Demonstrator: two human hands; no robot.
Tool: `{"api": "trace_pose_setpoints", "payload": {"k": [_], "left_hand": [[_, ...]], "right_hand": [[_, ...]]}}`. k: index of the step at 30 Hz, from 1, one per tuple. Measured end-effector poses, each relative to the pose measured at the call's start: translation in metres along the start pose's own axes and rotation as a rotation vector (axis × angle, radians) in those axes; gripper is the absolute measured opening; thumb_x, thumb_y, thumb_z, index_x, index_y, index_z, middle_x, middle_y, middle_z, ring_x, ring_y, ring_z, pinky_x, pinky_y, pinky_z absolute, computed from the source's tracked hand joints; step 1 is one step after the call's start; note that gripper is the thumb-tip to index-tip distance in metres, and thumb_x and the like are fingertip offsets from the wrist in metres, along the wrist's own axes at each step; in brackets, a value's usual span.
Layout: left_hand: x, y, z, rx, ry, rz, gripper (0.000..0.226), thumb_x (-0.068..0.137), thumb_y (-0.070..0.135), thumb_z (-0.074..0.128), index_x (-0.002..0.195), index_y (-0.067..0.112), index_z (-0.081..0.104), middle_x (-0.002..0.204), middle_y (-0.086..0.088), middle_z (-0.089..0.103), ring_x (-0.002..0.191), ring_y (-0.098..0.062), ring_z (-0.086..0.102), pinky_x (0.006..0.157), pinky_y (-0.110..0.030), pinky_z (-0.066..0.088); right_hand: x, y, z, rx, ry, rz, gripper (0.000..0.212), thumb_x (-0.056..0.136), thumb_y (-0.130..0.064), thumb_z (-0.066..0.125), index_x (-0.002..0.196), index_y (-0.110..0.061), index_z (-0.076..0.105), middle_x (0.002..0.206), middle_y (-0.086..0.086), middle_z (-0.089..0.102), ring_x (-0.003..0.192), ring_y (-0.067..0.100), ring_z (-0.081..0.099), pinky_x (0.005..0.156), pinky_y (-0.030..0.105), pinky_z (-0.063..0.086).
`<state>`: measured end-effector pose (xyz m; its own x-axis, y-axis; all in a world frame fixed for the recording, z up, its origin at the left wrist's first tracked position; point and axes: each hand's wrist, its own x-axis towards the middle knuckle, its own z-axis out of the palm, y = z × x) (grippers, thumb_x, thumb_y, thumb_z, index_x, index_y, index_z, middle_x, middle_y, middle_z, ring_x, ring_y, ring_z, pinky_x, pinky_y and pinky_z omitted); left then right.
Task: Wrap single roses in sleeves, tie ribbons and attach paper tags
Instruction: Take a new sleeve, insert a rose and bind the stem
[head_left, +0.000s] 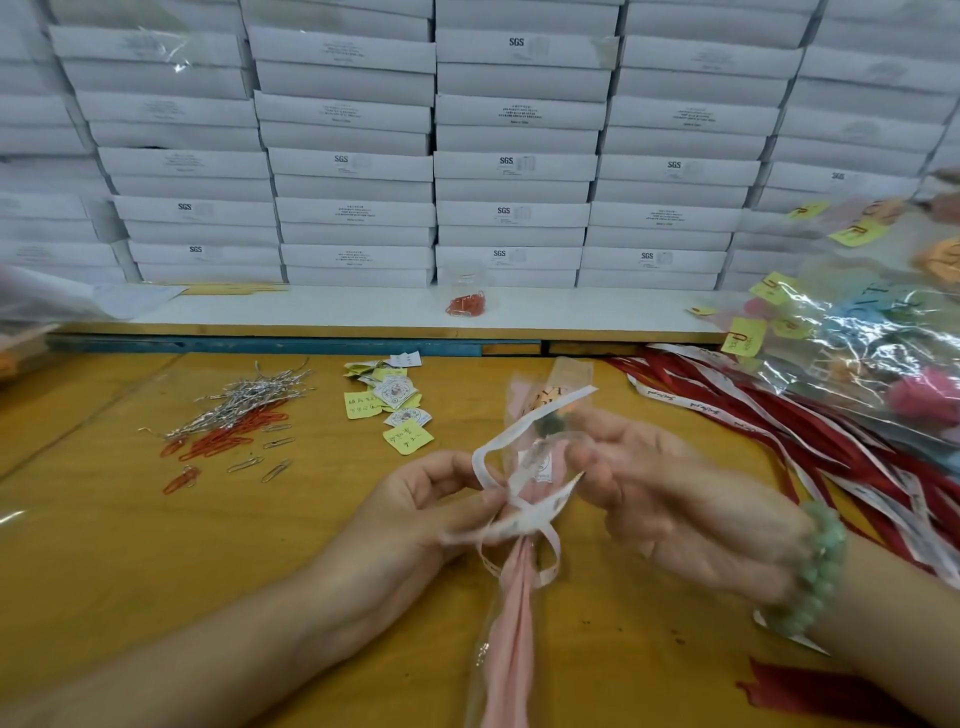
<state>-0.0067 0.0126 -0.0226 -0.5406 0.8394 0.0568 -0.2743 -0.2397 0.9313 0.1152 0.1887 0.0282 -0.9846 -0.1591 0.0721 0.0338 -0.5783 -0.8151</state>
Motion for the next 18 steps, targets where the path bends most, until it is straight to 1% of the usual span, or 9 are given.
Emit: {"api": "trace_pose_setpoints", "payload": {"k": [2,3,5,6,8,10,12,16,18], "left_hand": [[0.0,-0.001,-0.001,-0.003,-0.014,0.021,0.018,0.069,0.012,0.08,0.086,0.012,0.074,0.087,-0.014,0.071,0.07,-0.018,0.067,0.065,-0.024,0.057],[0.0,-0.001,-0.001,-0.013,-0.02,0.03,0.017,0.071,0.011,0.081,0.086,0.012,0.074,0.086,-0.014,0.071,0.071,-0.019,0.068,0.065,-0.025,0.057],[0.0,-0.001,-0.001,-0.028,-0.033,0.033,0.018,0.072,0.01,0.084,0.087,0.011,0.073,0.086,-0.015,0.071,0.071,-0.019,0.069,0.064,-0.025,0.056],[0.0,0.0,-0.001,-0.022,-0.035,0.026,0.019,0.071,0.011,0.084,0.087,0.011,0.073,0.085,-0.015,0.071,0.071,-0.019,0.069,0.064,-0.024,0.056],[-0.001,0.001,-0.001,0.008,-0.03,0.013,0.019,0.071,0.013,0.084,0.086,0.012,0.073,0.084,-0.013,0.07,0.07,-0.018,0.068,0.064,-0.023,0.055],[-0.001,0.002,0.0,0.029,-0.037,0.009,0.018,0.071,0.015,0.082,0.086,0.013,0.073,0.083,-0.012,0.07,0.067,-0.016,0.067,0.063,-0.022,0.054],[-0.002,0.003,0.001,0.042,-0.039,0.012,0.016,0.07,0.014,0.081,0.085,0.014,0.074,0.083,-0.011,0.071,0.065,-0.016,0.067,0.062,-0.022,0.054],[-0.003,0.004,0.004,0.081,-0.04,0.02,0.015,0.07,0.011,0.083,0.081,0.016,0.075,0.081,-0.01,0.072,0.064,-0.016,0.068,0.06,-0.022,0.054],[-0.003,0.004,0.004,0.091,-0.04,0.022,0.015,0.069,0.011,0.083,0.081,0.015,0.074,0.083,-0.012,0.072,0.064,-0.017,0.068,0.06,-0.023,0.055]], "right_hand": [[0.0,0.008,0.006,-0.324,0.046,0.021,0.034,0.078,-0.001,0.073,0.1,-0.005,0.048,0.082,0.008,0.072,0.069,0.011,0.069,0.04,0.014,0.045],[0.001,0.013,0.009,-0.493,0.087,0.026,0.028,0.078,0.0,0.071,0.094,0.001,0.049,0.083,0.011,0.073,0.07,0.014,0.069,0.04,0.015,0.045],[0.001,0.02,0.01,-0.745,0.173,-0.017,0.037,0.076,0.002,0.074,0.1,0.015,0.048,0.086,0.013,0.074,0.073,0.019,0.069,0.047,0.018,0.049],[0.001,0.022,0.01,-0.835,0.2,-0.072,0.041,0.074,0.002,0.075,0.102,0.016,0.049,0.086,0.013,0.075,0.075,0.019,0.07,0.053,0.018,0.052],[0.0,0.022,0.009,-0.985,0.251,-0.205,0.034,0.072,0.001,0.078,0.092,0.009,0.052,0.085,0.01,0.074,0.076,0.017,0.071,0.058,0.017,0.053],[-0.002,0.023,0.007,-1.101,0.31,-0.297,0.032,0.071,-0.003,0.081,0.084,-0.001,0.052,0.086,0.005,0.072,0.076,0.015,0.07,0.054,0.023,0.052],[-0.002,0.025,0.004,-1.19,0.354,-0.352,0.033,0.07,-0.007,0.083,0.085,-0.009,0.053,0.088,0.0,0.069,0.078,0.014,0.068,0.056,0.033,0.053],[0.0,0.028,0.001,-1.246,0.347,-0.373,0.039,0.07,-0.008,0.083,0.093,-0.016,0.053,0.093,-0.008,0.064,0.087,0.012,0.065,0.065,0.029,0.056],[0.001,0.03,-0.001,-1.191,0.313,-0.343,0.039,0.072,-0.005,0.081,0.096,-0.014,0.051,0.094,-0.005,0.066,0.088,0.014,0.067,0.069,0.035,0.058]]}}
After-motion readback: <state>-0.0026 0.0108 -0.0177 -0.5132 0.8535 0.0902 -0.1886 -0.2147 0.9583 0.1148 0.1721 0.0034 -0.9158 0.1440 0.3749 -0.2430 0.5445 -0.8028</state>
